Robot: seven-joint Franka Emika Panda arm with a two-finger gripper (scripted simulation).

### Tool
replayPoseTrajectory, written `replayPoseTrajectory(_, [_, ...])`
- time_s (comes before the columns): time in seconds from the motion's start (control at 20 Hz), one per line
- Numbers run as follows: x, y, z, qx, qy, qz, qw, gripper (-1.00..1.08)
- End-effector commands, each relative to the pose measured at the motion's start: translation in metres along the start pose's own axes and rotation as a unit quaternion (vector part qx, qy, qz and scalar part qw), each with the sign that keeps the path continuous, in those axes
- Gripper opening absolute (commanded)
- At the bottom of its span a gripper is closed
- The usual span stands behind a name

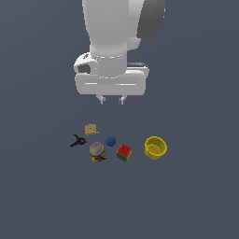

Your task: Pick up a designated object from a clutter of objects.

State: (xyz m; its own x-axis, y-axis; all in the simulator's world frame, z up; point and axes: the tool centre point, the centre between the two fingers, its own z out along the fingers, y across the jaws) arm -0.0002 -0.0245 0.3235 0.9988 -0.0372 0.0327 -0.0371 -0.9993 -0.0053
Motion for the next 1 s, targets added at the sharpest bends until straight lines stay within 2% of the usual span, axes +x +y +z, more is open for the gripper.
replayPoseTrajectory(0.0, [0.000,0.000,0.000,0.001,0.001,0.001,1.0000,0.28])
replayPoseTrajectory(0.45, [0.008,-0.017,0.022,0.012,0.006,0.015,0.9998,0.28])
replayPoseTrajectory(0.95, [0.021,-0.065,0.087,0.045,0.019,0.066,0.9966,0.28])
